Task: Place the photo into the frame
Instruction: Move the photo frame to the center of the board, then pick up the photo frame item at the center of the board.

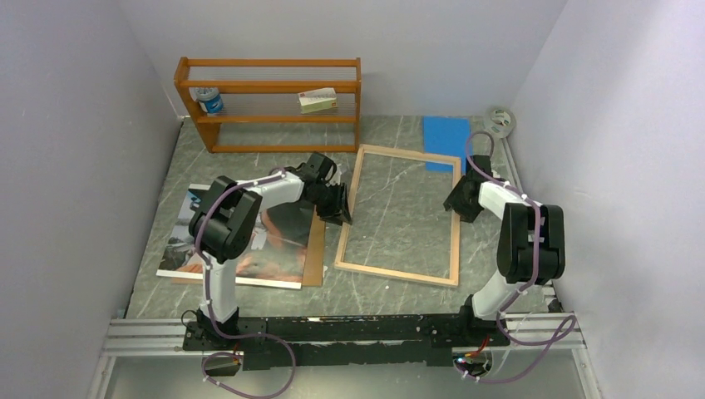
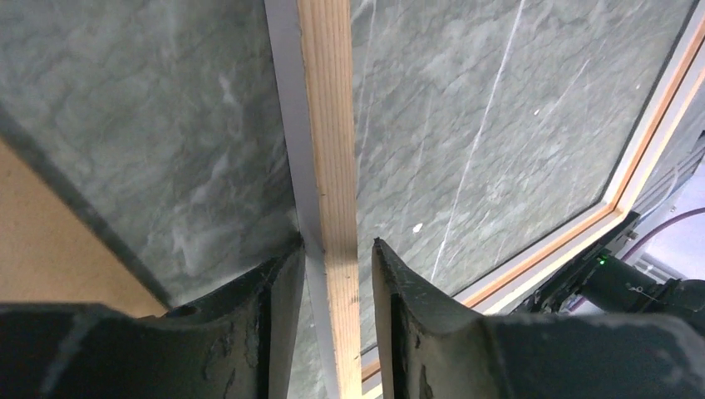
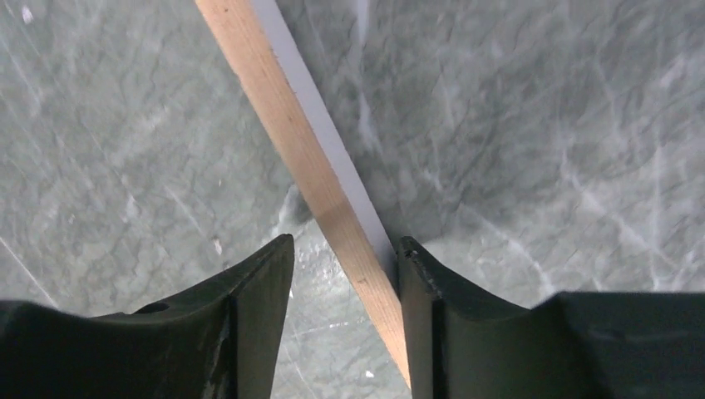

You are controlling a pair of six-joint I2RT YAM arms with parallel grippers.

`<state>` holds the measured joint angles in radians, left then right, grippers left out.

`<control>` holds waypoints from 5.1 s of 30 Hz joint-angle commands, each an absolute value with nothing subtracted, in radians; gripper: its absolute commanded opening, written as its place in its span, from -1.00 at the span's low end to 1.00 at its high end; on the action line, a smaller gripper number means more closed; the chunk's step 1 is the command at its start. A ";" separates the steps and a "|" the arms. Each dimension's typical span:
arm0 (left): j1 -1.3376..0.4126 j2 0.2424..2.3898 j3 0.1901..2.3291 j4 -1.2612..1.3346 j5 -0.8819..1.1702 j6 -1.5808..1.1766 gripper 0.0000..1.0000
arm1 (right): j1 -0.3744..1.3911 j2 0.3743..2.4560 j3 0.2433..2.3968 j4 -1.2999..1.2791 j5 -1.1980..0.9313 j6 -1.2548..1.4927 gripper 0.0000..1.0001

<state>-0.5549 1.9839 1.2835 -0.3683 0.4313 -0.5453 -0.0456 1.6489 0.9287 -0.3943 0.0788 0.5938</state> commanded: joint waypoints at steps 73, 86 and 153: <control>0.065 1.753 1.100 -0.558 0.143 -0.548 -0.06 | 0.672 2.284 1.725 0.049 -0.202 0.647 -0.15; 0.064 1.851 1.124 -0.630 0.083 -0.568 -0.07 | 0.644 2.402 1.806 -0.017 -0.310 0.660 -0.12; 0.064 1.723 1.138 -0.728 -0.081 -0.564 -0.28 | 0.597 2.375 1.594 0.606 -0.556 0.981 -1.00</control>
<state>0.0612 1.8118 1.1736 -0.6933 0.0166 -0.5617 0.6033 2.4840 1.6489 0.4976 -0.5728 1.0031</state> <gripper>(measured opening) 0.351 0.060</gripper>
